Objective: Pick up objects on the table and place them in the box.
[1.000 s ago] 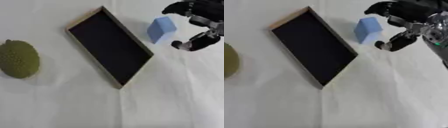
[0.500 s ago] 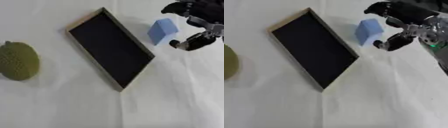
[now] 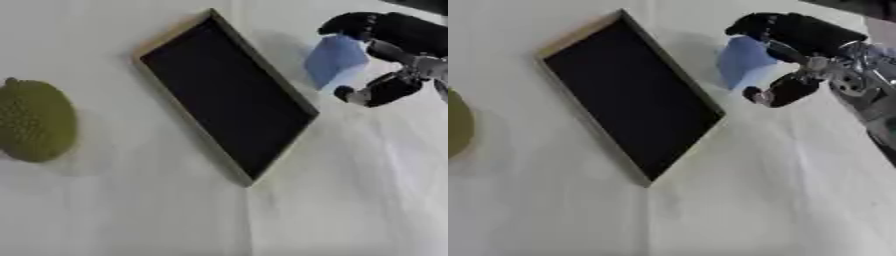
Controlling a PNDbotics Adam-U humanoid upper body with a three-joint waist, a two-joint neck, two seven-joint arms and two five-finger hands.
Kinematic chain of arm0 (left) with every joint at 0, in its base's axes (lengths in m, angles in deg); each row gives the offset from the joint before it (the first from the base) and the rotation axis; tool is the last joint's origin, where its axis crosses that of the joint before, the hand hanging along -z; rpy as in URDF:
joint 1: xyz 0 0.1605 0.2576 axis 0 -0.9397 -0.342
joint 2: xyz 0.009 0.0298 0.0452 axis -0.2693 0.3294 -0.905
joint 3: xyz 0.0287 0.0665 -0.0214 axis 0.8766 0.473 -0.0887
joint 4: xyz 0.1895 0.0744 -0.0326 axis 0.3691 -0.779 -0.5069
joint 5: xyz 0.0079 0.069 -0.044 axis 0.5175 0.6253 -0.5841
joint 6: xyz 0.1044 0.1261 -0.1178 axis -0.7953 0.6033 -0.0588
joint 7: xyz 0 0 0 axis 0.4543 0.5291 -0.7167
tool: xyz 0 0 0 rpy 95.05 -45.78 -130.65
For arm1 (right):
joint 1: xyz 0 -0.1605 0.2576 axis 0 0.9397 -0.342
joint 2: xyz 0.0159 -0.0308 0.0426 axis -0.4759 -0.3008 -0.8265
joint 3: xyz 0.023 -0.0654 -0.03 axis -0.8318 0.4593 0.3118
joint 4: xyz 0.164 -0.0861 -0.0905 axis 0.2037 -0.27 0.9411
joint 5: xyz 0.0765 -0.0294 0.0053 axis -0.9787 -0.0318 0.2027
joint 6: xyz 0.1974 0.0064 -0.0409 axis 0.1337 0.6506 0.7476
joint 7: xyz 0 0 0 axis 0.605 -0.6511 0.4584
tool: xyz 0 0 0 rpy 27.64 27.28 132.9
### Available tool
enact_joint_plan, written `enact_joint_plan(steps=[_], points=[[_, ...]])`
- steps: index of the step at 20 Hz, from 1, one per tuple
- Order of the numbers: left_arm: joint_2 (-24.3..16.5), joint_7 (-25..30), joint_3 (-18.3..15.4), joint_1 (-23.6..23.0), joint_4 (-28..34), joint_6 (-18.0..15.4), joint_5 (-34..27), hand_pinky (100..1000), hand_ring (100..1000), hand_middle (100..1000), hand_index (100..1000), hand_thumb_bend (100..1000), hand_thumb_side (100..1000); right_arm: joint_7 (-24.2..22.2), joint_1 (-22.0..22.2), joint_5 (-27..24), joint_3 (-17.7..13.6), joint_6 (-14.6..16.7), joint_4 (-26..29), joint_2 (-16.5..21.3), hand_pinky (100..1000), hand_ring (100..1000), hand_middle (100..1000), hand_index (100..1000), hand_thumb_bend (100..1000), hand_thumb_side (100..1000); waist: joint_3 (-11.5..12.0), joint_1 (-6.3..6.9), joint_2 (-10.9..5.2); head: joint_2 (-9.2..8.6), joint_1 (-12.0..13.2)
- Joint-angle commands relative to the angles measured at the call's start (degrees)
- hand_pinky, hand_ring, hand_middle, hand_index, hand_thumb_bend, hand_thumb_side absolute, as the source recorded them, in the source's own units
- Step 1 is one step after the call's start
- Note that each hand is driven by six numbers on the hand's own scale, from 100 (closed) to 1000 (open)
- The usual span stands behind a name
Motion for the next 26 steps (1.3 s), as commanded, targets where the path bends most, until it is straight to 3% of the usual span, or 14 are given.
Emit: enact_joint_plan(steps=[1, 4, 8, 16, 19, 25, 26], points=[[-0.6, 0.2, -0.4, 0.4, 1.0, 0.0, -0.3, 895, 786, 786, 830, 100, 711, -0.2, -0.5, 1.4, -0.4, 0.1, -0.8, 1.1, 906, 964, 923, 957, 399, 100, 0.1, 0.47, -1.03, -1.03, -0.5], [-0.5, 0.3, -0.4, 0.4, 1.0, 0.1, -0.3, 896, 787, 786, 830, 100, 711, -0.1, -0.7, 1.8, -0.3, 0.3, -1.8, 0.7, 884, 928, 795, 920, 397, 100, 0.2, 0.47, -0.7, -0.98, -0.8], [-0.4, 0.4, -0.4, 0.2, 1.0, 0.2, -0.3, 896, 787, 787, 829, 100, 711, 3.6, -1.0, 0.8, -0.7, -0.7, -1.3, 0.3, 782, 697, 530, 721, 407, 100, -0.1, 0.47, -0.87, -0.48, -0.7], [-0.3, 0.7, -0.3, 0.2, 1.0, 0.5, -0.2, 897, 786, 786, 827, 100, 705, 16.4, -0.3, 1.7, -0.9, -5.1, 0.9, 0.3, 641, 483, 325, 464, 377, 100, -0.8, 0.58, -2.32, 0.21, -0.7], [-0.2, 0.8, -0.3, 0.1, 1.0, 0.5, -0.2, 897, 786, 786, 827, 100, 703, 19.6, 0.2, 0.3, -0.3, -6.0, 1.7, 0.5, 636, 473, 316, 459, 376, 100, -1.1, 0.87, -3.11, 0.63, -0.8], [0.1, 0.9, -0.2, -0.1, 1.0, 0.7, -0.4, 896, 785, 785, 826, 100, 698, 18.0, 0.7, -2.6, 0.9, -4.5, 6.2, 1.9, 646, 483, 336, 480, 377, 100, -2.2, 1.65, -5.35, 2.49, -0.7], [0.1, 1.0, -0.1, -0.1, 1.0, 0.7, -0.4, 895, 785, 785, 826, 100, 729, 17.7, 0.2, -3.4, 1.4, -3.6, 6.5, 2.1, 646, 481, 338, 483, 321, 100, -2.4, 1.8, -5.85, 2.92, -0.7]])
